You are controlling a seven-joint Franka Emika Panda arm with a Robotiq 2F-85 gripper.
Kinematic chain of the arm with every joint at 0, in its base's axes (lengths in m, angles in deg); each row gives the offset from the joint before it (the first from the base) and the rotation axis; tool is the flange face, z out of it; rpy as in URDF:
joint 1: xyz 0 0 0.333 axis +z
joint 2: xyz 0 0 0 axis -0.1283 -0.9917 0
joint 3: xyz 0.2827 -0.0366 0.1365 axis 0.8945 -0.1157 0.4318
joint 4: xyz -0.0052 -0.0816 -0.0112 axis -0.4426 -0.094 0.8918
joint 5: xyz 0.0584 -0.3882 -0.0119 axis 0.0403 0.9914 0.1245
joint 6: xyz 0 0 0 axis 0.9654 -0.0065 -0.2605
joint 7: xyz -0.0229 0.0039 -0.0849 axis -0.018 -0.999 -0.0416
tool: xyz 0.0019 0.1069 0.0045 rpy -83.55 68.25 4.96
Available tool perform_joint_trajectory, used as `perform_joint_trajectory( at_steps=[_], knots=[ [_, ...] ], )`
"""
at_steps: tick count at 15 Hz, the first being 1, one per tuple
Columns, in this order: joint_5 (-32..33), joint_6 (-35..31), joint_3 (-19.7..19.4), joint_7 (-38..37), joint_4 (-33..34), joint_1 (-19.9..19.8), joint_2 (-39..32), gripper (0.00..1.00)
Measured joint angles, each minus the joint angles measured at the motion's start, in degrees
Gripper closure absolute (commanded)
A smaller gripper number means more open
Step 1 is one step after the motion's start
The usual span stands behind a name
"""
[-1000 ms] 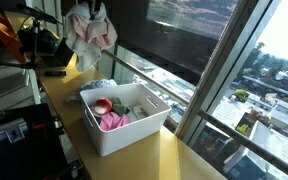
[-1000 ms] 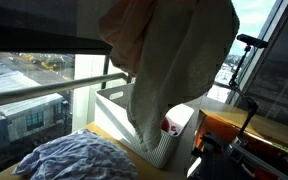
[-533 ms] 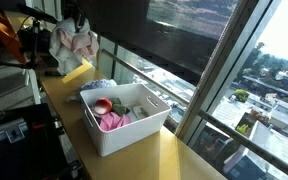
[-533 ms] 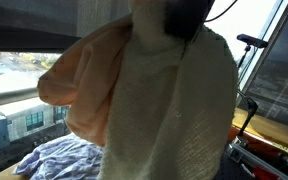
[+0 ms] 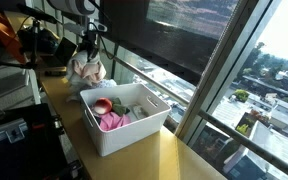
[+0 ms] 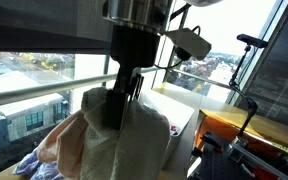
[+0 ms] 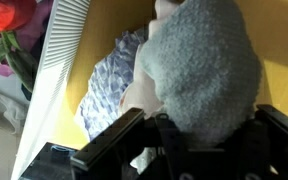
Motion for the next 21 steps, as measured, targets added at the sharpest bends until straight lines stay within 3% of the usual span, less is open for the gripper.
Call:
perform_joint_trajectory(
  at_steps=[1, 5, 11, 15, 21],
  knots=[
    [0.0, -0.12, -0.26, 0.0, 0.55, 0.37, -1.92, 0.74],
    [-0.03, -0.16, -1.47, 0.6, 1.39, 1.16, -4.69, 0.46],
    [-0.28, 0.97, -5.87, 5.67, 1.1, -3.56, 2.72, 0.01],
    [0.52, 0.64, -11.01, 9.63, 1.1, -9.35, 3.67, 0.0],
    [2.23, -2.07, -16.03, 10.25, 1.07, -13.0, -6.08, 0.0]
  ],
)
